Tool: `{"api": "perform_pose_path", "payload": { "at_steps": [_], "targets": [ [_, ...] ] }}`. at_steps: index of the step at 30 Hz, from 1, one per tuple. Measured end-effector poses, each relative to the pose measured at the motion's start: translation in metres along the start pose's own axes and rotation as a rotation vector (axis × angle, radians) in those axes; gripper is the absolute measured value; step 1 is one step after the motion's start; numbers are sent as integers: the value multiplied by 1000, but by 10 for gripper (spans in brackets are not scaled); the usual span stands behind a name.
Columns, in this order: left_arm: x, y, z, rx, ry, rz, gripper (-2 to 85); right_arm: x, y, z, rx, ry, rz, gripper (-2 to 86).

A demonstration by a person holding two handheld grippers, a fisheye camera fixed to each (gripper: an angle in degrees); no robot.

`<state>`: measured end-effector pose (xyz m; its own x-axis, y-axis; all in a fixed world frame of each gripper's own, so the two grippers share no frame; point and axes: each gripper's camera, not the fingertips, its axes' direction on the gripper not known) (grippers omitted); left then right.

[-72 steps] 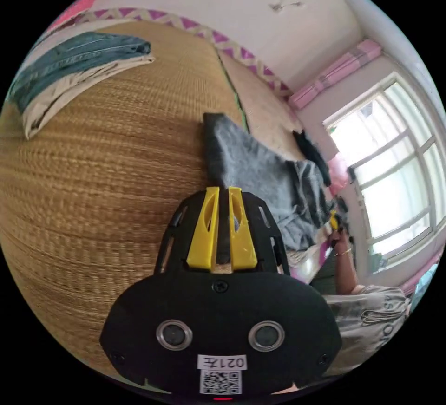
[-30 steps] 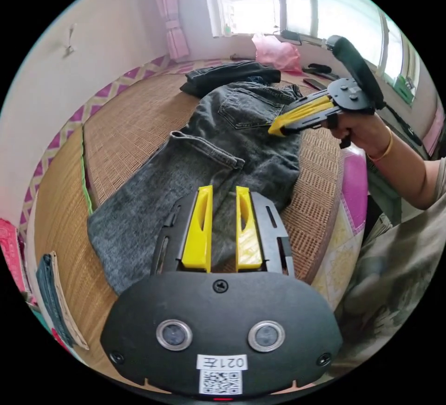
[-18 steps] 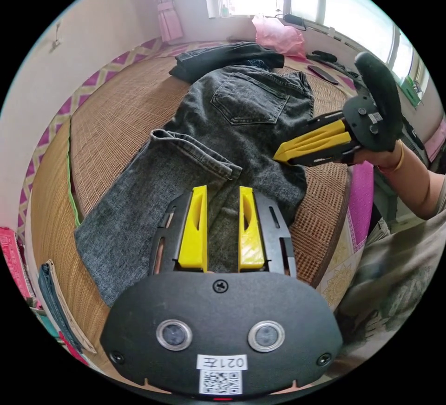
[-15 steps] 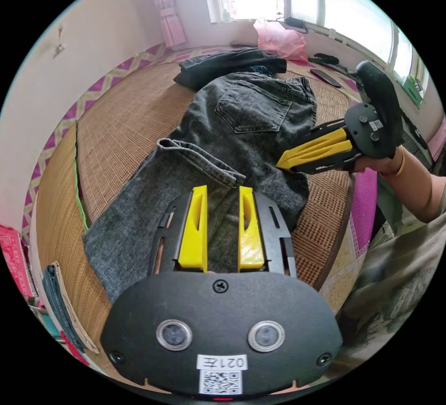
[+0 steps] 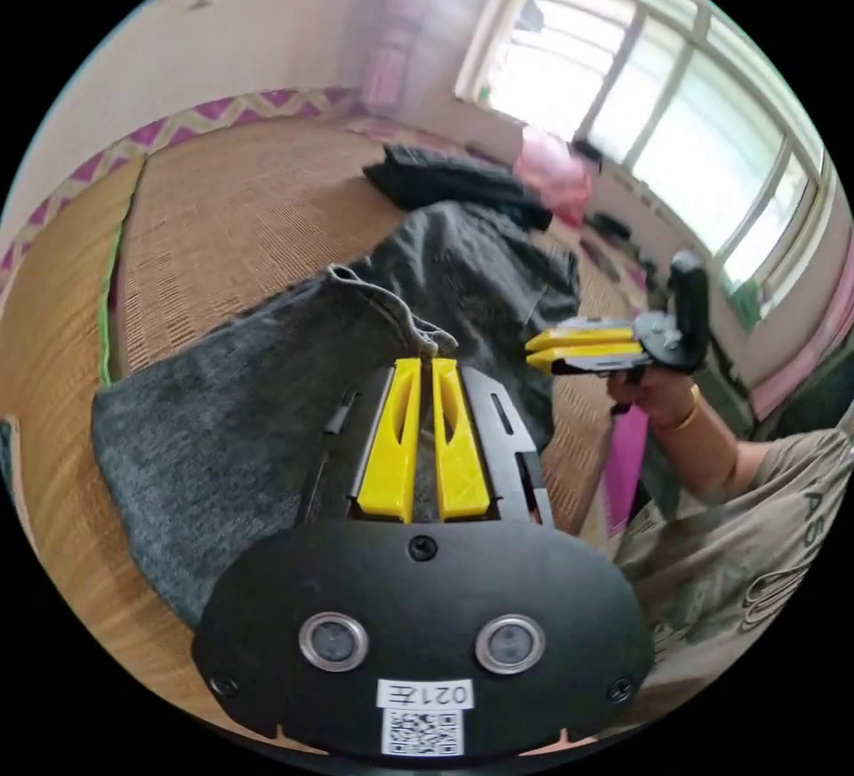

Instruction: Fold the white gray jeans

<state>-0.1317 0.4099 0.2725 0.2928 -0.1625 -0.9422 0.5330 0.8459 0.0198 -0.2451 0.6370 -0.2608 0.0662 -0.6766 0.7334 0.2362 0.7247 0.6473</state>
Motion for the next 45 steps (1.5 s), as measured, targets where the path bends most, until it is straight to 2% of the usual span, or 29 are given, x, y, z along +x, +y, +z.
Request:
{"api": "perform_pose_path", "payload": {
  "at_steps": [4, 6, 9, 12, 14, 18, 21, 24, 28, 30, 32, 36, 39, 42, 45],
  "targets": [
    [-50, 50, -132, 257, -34, -116, -9, 27, 38, -57, 110, 5, 57, 78],
    [-90, 104, -231, 382, -128, -198, -9, 36, 53, -72, 112, 14, 68, 80],
    [-144, 183, -331, 446, -309, -320, -9, 52, 76, -86, 95, -25, 109, 82],
    [-214, 274, -388, 459, -421, -507, -9, 61, 90, -93, 90, -63, 139, 79],
    [-261, 328, -394, 431, -430, -639, -9, 61, 92, -96, 91, -70, 147, 77],
    [-343, 425, -348, 318, -294, -870, -6, 61, 84, -110, 115, -98, 154, 75],
    [-358, 460, -338, 418, -188, -956, 3, 61, 70, -123, 102, -71, 132, 73],
    [-361, 475, -341, 443, -147, -996, 1, 64, 45, -134, 85, -22, 56, 69],
    [-331, 452, -358, 455, -284, -910, -8, 71, -17, -137, 78, 108, -197, 65],
    [-292, 404, -364, 447, -411, -720, -8, 83, -58, -133, 49, 131, -287, 65],
    [-265, 355, -352, 397, -441, -534, -8, 96, -104, -129, 29, 134, -378, 67],
    [-236, 252, -294, 307, -292, -195, 5, 122, -219, -96, -113, 153, -604, 77],
    [-249, 183, -238, 187, -242, -125, 59, 145, -293, -64, -227, 156, -689, 78],
    [-264, 123, -185, 87, -173, -51, 75, 164, -356, -40, -283, 144, -747, 82],
    [-266, 74, -138, -52, -184, 63, 80, 179, -407, -12, -388, 136, -799, 91]
  ]
}}
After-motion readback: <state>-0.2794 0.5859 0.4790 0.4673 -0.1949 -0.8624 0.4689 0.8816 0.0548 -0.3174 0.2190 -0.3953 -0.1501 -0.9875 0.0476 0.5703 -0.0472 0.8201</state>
